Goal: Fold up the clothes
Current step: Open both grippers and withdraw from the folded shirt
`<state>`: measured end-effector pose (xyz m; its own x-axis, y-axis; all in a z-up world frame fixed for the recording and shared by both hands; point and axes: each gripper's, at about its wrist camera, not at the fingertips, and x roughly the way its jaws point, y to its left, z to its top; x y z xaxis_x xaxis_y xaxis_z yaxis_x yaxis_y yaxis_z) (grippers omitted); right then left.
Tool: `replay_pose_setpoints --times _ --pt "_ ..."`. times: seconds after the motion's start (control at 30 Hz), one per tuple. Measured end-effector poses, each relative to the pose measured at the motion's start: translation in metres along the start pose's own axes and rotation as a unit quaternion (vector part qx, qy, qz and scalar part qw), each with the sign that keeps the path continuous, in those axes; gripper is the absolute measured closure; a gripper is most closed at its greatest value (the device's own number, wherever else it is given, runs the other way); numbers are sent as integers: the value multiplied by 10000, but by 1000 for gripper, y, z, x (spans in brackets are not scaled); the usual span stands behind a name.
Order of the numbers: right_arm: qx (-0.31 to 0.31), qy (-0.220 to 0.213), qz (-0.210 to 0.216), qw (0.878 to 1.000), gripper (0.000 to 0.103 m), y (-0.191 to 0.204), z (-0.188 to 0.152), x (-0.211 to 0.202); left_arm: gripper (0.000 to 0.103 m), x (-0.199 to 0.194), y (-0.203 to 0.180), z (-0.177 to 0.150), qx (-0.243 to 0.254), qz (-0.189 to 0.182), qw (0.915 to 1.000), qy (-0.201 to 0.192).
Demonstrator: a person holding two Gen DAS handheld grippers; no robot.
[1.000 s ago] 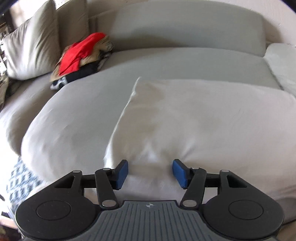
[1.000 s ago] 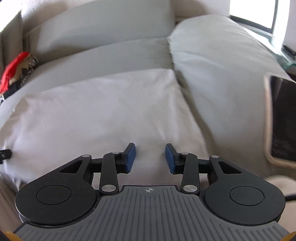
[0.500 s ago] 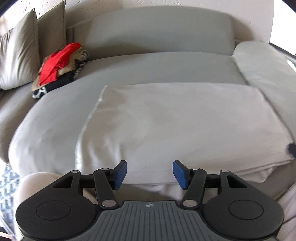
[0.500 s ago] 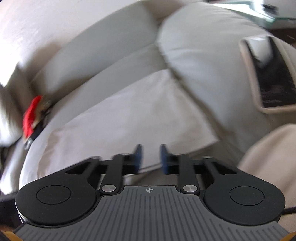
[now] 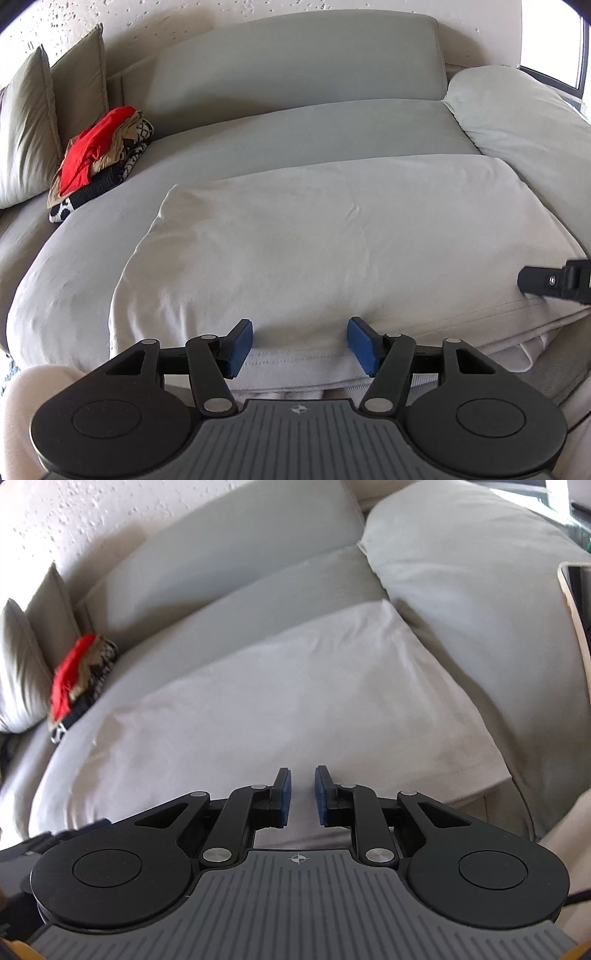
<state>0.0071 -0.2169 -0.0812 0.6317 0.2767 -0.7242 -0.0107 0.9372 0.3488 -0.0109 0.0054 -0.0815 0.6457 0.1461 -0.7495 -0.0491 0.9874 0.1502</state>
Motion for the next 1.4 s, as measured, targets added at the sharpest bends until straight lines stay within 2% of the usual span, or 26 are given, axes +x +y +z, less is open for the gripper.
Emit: replay_pose_setpoints --times 0.2,0.4,0.5,0.57,0.6,0.63,0.7,0.83,0.93,1.07,1.13,1.2,1.3,1.37,1.4 --pt "-58 143 -11 9999 87 -1 -5 -12 43 -1 2 -2 -84 -59 9999 84" --pt "291 416 161 9986 86 -14 -11 -22 43 -4 5 -4 -130 -137 9996 189" --pt "614 726 199 9953 73 -24 -17 -27 43 -9 7 -7 -141 -198 9991 352" --pt "890 709 267 9931 72 -31 -22 -34 43 -11 7 -9 -248 -427 9961 734" --pt "1027 700 302 9918 67 -35 -24 -37 43 -12 7 -11 -327 -583 9933 942" --pt "1155 628 336 9908 61 -39 -25 -41 43 -14 7 -13 -395 -736 9917 977" --pt "1425 345 408 9883 56 -46 -25 -48 43 -22 4 -14 -386 -847 9922 832" --pt "2032 -35 511 9778 54 -64 -23 -53 40 -31 7 -6 -437 -663 9966 202" --pt "2551 162 774 9637 53 -77 -23 -42 40 -25 17 2 -620 -503 9968 -68" --pt "3193 450 1227 9386 55 -90 -29 -22 42 -7 23 2 -799 -441 9958 90" --pt "3305 523 1363 9324 56 -91 -32 -13 41 2 25 -2 -880 -486 9945 281" --pt "3335 590 1488 9291 56 -90 -33 -5 39 1 21 -5 -790 -443 9957 216" --pt "3519 588 1639 9197 54 -93 -36 1 39 2 21 -5 -787 -441 9957 220" --pt "3702 431 1698 9123 58 -96 -40 1 39 3 21 -5 -778 -436 9958 226" --pt "3798 330 1717 9084 64 -98 -42 1 39 4 21 -5 -760 -430 9959 222"
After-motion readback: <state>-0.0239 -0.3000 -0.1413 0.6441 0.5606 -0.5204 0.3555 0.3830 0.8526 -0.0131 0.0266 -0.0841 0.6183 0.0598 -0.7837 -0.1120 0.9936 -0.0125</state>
